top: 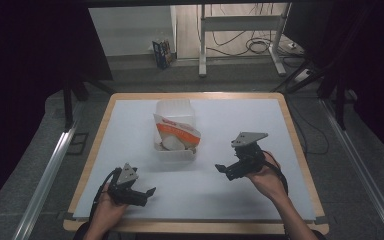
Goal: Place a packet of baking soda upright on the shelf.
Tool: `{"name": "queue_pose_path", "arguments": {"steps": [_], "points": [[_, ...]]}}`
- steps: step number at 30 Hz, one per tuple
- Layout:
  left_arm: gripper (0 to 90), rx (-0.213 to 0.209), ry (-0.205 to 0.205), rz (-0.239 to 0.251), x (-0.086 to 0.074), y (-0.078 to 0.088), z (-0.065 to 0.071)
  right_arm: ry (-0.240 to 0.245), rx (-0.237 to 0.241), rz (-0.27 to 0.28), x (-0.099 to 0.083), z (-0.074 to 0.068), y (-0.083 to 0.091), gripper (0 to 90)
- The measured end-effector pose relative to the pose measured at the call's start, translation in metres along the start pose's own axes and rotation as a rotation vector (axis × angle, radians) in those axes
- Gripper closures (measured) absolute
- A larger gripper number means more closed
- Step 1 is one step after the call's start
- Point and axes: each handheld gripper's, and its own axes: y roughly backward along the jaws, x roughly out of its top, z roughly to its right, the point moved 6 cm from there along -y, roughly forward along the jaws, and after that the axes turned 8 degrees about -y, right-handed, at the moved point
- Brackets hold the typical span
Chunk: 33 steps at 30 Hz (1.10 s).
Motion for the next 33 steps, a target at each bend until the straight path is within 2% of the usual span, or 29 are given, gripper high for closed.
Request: {"name": "queue_pose_path", "arguments": {"steps": [18, 33], "points": [[3.0, 0.006, -0.002, 0.007, 0.0, 0.0, 0.0, -0.039, -0.044, 0.021, -0.021, 0.009, 0.025, 0.0], [3.0, 0.013, -0.001, 0.013, 0.0, 0.001, -0.001, -0.04, -0.079, 0.039, -0.032, 0.011, 0.039, 0.0]]}}
